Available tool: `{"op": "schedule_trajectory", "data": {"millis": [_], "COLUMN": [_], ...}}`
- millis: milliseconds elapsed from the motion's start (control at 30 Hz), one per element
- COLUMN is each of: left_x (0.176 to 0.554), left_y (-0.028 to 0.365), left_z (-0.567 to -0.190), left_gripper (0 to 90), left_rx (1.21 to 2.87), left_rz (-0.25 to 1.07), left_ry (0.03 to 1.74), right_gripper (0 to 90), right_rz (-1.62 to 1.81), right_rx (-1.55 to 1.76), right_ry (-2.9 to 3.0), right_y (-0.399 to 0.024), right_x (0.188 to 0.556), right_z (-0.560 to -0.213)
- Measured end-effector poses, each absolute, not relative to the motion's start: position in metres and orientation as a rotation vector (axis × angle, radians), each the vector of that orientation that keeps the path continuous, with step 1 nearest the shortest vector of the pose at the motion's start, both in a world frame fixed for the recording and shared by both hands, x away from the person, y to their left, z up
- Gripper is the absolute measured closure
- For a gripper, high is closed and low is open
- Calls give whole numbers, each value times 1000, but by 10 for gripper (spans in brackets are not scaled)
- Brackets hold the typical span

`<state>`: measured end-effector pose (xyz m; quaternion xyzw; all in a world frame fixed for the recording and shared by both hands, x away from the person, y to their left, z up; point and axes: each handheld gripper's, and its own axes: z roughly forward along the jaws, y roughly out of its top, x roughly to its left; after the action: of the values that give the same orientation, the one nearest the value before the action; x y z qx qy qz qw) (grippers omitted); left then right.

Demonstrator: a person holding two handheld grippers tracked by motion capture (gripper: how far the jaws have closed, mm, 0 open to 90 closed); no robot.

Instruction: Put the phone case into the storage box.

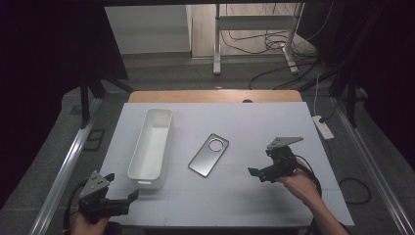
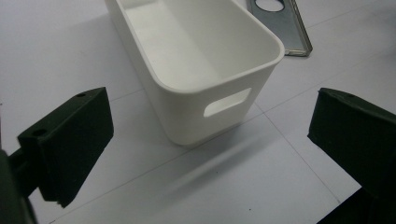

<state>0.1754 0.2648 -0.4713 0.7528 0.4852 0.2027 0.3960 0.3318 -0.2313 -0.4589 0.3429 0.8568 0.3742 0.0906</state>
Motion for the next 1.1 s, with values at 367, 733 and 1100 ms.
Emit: {"op": "schedule_trajectory", "data": {"millis": [367, 733, 1100], "left_x": [176, 176, 176], "left_y": [264, 264, 264], "left_z": [-471, -471, -471], "left_gripper": [9, 10, 10], "left_rx": [1913, 1915, 1915], "left_rz": [513, 511, 509], "left_ry": [1230, 1228, 1228], "right_gripper": [0, 0, 0], "right_rz": [1089, 1078, 1083], "right_rx": [1009, 1011, 997], "right_ry": [2568, 2613, 2626], "right_y": [-219, -204, -190], "right_x": [341, 350, 358], "right_z": [-460, -465, -468]}}
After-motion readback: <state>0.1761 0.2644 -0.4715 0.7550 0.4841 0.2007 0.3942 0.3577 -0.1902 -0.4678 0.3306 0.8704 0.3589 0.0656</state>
